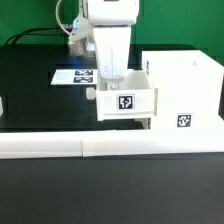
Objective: Assemble drawer
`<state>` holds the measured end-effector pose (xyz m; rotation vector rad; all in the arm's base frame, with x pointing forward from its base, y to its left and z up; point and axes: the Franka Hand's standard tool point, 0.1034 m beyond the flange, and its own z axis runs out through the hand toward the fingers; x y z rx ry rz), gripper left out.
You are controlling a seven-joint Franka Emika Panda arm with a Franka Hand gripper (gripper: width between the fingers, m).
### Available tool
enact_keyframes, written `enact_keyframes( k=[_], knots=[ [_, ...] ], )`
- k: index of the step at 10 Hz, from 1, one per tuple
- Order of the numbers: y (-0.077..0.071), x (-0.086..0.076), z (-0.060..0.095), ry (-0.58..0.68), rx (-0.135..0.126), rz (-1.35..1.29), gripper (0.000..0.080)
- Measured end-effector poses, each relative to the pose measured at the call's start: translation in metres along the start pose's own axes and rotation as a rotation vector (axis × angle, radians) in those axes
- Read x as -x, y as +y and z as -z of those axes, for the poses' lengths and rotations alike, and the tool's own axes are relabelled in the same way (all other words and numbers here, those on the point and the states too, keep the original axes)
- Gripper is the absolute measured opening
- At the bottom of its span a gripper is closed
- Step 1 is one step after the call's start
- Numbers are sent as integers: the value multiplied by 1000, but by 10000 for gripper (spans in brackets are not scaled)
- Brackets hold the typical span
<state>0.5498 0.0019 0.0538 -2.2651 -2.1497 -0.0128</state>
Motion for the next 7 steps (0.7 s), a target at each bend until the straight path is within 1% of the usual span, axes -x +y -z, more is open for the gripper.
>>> enact_keyframes(
  k=[1, 2, 3, 4, 7],
  knots=[
    [-1, -1, 0, 1, 0, 9, 42],
    [0, 0, 0, 1, 7, 28, 42],
    [0, 2, -1, 2, 26, 45, 42],
    [-1, 2, -2, 5, 34, 37, 42],
    [-1, 3, -2, 5, 35, 30, 42]
  ],
)
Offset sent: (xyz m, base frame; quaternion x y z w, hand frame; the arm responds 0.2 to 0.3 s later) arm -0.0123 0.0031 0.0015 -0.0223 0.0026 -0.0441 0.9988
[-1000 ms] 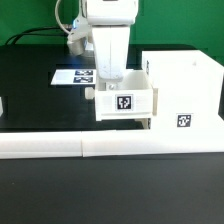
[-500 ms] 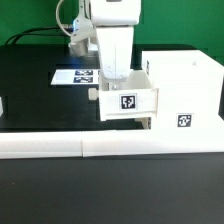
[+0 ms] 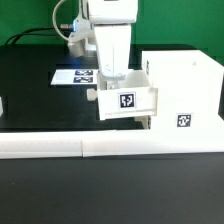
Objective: Assemble drawer
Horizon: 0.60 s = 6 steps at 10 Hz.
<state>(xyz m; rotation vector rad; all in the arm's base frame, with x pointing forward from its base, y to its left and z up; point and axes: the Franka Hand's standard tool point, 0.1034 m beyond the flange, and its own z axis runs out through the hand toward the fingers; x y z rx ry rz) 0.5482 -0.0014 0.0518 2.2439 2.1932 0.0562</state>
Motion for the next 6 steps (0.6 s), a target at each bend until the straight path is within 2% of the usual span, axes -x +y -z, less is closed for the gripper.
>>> enact_keyframes(
  k=[4, 6],
  knots=[
    [1, -9, 0, 1, 0, -68, 42],
    [1, -8, 1, 0, -3, -66, 42]
  ],
)
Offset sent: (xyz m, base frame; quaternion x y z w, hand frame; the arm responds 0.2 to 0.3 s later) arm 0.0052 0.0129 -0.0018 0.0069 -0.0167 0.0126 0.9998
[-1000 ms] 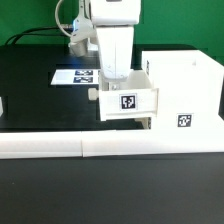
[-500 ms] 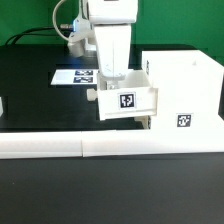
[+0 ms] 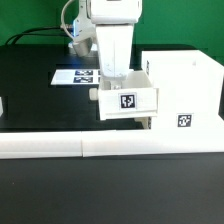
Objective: Assemble drawer
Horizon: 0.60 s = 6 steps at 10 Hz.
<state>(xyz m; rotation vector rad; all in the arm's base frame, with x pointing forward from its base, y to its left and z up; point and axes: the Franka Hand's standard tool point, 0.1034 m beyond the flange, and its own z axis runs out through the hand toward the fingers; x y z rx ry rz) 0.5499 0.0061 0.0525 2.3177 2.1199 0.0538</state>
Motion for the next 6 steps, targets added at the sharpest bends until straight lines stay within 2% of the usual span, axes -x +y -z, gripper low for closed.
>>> enact_keyframes(
  k=[6],
  knots=[
    [-3, -1, 0, -5, -28, 3, 42]
  ],
)
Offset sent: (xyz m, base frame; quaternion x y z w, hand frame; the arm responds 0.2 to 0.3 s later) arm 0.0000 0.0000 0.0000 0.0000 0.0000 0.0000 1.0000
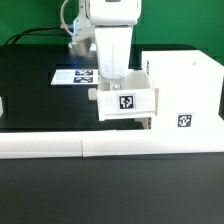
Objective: Assemble drawer
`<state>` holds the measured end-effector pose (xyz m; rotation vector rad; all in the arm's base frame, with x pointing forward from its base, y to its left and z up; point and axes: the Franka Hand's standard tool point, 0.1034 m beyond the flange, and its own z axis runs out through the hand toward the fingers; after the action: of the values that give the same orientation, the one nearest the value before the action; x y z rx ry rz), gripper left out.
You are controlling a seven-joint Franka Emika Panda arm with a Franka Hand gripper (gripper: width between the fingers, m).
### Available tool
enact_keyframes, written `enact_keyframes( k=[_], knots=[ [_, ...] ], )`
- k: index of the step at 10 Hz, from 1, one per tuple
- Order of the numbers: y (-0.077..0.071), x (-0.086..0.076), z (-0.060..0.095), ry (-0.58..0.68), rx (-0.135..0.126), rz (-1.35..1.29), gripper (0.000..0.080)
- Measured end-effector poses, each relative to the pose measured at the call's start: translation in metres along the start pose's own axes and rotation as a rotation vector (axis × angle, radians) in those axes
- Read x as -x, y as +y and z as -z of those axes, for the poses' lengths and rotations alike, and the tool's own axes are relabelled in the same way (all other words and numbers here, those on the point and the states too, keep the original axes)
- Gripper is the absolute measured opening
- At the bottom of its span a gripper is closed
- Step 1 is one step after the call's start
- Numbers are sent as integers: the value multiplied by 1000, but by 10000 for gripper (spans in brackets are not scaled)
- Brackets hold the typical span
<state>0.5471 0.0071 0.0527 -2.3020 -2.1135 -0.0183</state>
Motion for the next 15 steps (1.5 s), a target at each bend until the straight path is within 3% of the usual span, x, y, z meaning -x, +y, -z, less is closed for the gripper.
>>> enact_keyframes(
  k=[10, 12, 13, 15],
  knots=[
    [0, 0, 0, -4, 7, -11, 42],
    [-2, -1, 0, -5, -2, -9, 42],
    [-1, -2, -1, 1, 24, -28, 42],
    [-1, -1, -1, 1, 25, -31, 42]
  ],
)
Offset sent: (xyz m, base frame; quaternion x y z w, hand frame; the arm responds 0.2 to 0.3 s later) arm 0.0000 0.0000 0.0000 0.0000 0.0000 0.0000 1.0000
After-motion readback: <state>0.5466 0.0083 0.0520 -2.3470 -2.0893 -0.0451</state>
